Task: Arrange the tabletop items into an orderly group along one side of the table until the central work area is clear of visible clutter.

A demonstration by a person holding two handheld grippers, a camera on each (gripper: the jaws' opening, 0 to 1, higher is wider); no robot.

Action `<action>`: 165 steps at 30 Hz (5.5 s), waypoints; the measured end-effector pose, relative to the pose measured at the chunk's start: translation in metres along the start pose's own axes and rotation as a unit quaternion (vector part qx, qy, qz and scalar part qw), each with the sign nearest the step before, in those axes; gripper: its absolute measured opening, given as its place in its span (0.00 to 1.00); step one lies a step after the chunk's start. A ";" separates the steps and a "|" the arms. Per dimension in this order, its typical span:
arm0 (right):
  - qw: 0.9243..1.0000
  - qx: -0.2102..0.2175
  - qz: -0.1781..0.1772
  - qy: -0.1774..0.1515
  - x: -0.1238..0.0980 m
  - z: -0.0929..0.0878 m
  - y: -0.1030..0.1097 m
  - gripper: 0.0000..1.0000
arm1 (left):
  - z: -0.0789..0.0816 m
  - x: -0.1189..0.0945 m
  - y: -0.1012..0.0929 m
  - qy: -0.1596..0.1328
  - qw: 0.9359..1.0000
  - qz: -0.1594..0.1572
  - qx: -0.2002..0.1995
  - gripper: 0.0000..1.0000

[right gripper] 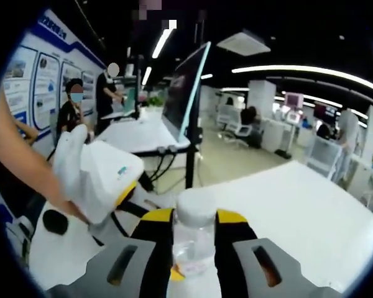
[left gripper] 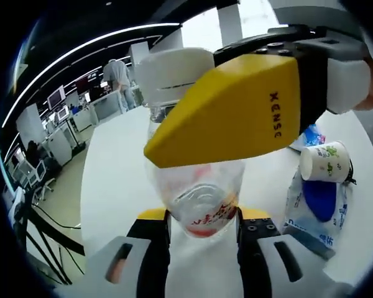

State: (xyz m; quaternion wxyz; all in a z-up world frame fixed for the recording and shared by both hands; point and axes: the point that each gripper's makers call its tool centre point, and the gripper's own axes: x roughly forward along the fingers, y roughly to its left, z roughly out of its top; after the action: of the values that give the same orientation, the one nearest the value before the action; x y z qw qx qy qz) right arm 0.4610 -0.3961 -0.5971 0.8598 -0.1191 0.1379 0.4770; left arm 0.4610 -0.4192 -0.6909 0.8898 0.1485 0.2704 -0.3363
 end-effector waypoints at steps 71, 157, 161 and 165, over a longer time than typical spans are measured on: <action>0.998 0.052 -0.022 0.038 -0.010 0.002 0.003 0.20 | -0.033 -0.058 -0.034 0.014 0.997 -0.018 -0.072 0.49; 0.982 0.179 -0.059 0.027 -0.229 -0.077 0.078 1.00 | 0.002 -0.215 -0.189 -0.150 0.975 0.077 -0.146 0.98; 0.984 0.167 -0.058 0.035 -0.237 -0.078 0.084 1.00 | 0.001 -0.234 -0.205 -0.154 0.974 0.085 -0.145 0.99; 0.984 0.160 -0.063 0.034 -0.248 -0.076 0.087 1.00 | -0.005 -0.249 -0.218 -0.157 0.971 0.094 -0.153 0.99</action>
State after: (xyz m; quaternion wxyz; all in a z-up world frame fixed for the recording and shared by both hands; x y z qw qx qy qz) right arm 0.2522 -0.5717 -0.5874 0.8909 -0.0041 0.2338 0.3894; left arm 0.1547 -0.4466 -0.5683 0.9609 -0.0199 0.1602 -0.2252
